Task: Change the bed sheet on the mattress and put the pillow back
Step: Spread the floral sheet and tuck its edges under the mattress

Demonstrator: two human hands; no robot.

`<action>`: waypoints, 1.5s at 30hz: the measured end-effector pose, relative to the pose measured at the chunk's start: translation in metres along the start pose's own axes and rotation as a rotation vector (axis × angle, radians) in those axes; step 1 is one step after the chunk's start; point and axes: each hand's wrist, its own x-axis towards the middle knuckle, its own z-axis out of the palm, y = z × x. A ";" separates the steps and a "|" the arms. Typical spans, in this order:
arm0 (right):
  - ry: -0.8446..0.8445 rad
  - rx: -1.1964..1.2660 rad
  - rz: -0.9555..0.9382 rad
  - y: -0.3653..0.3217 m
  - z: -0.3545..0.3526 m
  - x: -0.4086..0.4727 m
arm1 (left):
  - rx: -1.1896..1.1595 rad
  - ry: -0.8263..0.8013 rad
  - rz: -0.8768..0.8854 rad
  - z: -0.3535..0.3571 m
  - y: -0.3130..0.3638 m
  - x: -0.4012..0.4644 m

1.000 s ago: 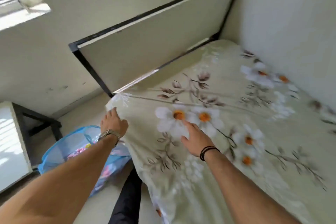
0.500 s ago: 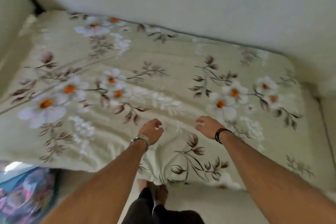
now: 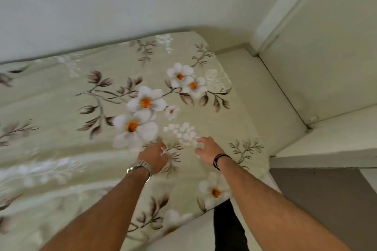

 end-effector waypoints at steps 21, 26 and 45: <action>-0.400 0.380 0.462 0.333 -0.128 0.133 | 0.847 -0.329 0.348 0.239 0.367 0.222; -0.329 0.345 0.441 0.313 -0.134 0.140 | 0.793 -0.273 0.315 0.221 0.367 0.236; 0.015 0.238 0.347 0.252 -0.073 0.134 | 0.838 -0.218 0.356 0.177 0.304 0.246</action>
